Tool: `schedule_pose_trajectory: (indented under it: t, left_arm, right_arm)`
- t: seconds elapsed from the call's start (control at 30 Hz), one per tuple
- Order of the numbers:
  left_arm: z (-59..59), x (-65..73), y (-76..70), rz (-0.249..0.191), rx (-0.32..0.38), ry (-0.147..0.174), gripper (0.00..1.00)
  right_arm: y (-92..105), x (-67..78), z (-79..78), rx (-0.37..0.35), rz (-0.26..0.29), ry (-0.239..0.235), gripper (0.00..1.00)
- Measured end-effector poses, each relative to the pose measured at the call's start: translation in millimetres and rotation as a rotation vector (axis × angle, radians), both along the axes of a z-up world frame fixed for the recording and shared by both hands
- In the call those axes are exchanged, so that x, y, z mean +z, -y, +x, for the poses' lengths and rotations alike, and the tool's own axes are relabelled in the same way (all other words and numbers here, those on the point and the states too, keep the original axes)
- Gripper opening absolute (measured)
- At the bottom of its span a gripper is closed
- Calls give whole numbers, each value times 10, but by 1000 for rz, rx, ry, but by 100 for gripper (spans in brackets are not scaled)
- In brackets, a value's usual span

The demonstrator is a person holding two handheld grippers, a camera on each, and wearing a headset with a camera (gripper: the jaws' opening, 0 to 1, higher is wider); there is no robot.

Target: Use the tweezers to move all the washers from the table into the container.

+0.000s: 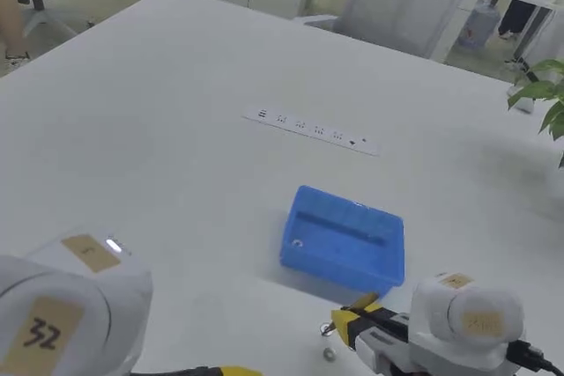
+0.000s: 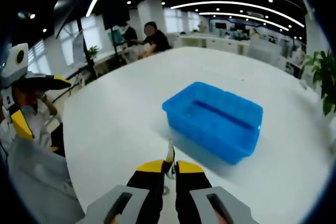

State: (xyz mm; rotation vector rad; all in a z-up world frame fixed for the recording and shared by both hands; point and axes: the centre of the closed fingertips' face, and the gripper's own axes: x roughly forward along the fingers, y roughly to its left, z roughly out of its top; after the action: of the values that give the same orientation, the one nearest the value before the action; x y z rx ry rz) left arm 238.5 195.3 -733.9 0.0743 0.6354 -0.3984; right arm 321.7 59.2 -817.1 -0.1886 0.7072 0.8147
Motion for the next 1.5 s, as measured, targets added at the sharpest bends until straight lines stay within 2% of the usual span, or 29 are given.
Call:
schedule_pose_trajectory:
  t: [0.1,0.23,0.37,0.43,0.67,0.9,1.03,1.1,1.27,1.5]
  left_arm:
    - [-2,2,4,2,-2,3,99]
    - [-10,13,10,0,-3,7,99]
    - [-11,36,19,-3,-8,13,99]
    - [-8,53,19,1,-11,19,99]
    - [-4,81,13,-4,-6,27,99]
    - [-19,59,14,-2,-5,18,99]
    - [-16,50,7,-4,-3,12,99]
    - [-15,47,0,-3,-1,11,99]
    - [-14,23,-18,0,4,3,99]
    - [-3,5,-8,1,-1,-3,98]
  right_arm:
    - [-23,-2,-3,25,-31,33,3]
    - [-17,1,29,4,-20,11,3]
    - [-23,9,23,16,-33,-1,3]
    - [-42,65,10,8,-3,-16,3]
    - [-96,367,67,23,38,24,3]
    - [-125,725,323,5,90,92,3]
    - [-105,823,492,-25,106,126,3]
    - [-91,810,588,-37,101,133,3]
    - [-49,666,800,-74,89,126,3]
    - [-48,395,955,-79,43,87,3]
